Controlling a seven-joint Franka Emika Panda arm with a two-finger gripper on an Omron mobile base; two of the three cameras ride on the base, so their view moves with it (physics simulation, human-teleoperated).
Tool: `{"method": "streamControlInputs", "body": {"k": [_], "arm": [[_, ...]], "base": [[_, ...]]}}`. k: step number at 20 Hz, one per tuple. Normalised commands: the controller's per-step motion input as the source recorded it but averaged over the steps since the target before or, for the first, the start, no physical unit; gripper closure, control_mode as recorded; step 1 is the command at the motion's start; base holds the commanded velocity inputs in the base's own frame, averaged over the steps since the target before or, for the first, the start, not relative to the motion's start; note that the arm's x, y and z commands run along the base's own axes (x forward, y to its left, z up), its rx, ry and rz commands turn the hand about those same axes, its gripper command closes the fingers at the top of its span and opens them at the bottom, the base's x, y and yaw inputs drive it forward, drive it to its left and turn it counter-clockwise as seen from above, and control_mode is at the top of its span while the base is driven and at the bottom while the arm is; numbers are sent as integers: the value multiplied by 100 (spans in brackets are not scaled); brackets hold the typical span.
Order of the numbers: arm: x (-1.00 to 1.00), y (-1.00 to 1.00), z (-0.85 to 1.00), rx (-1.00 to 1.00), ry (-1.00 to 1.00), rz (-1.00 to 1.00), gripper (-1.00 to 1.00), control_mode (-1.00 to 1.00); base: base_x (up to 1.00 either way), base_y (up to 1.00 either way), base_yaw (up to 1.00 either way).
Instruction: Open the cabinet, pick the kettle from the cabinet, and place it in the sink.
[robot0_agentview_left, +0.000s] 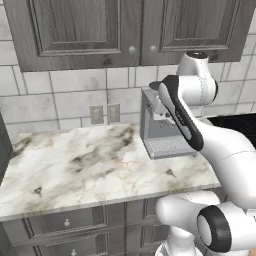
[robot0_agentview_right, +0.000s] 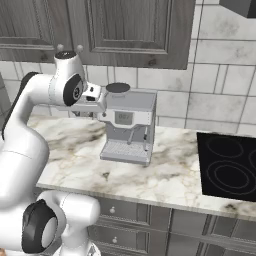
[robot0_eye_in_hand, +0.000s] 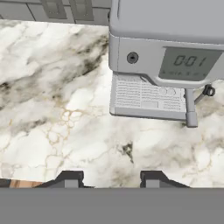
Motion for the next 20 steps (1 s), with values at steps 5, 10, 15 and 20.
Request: {"method": "streamControlInputs", "body": {"k": [5,10,15,20], "arm": [[-7,0,0,0,-12,1,-100,-100],[-24,5,10,0,-42,1,-100,-100],[-19,10,24,0,-35,-2,-100,-100],[-14,12,32,0,-26,-4,-100,-100]], "base": [[0,0,0],[0,0,0],[0,0,0],[0,0,0]]}}
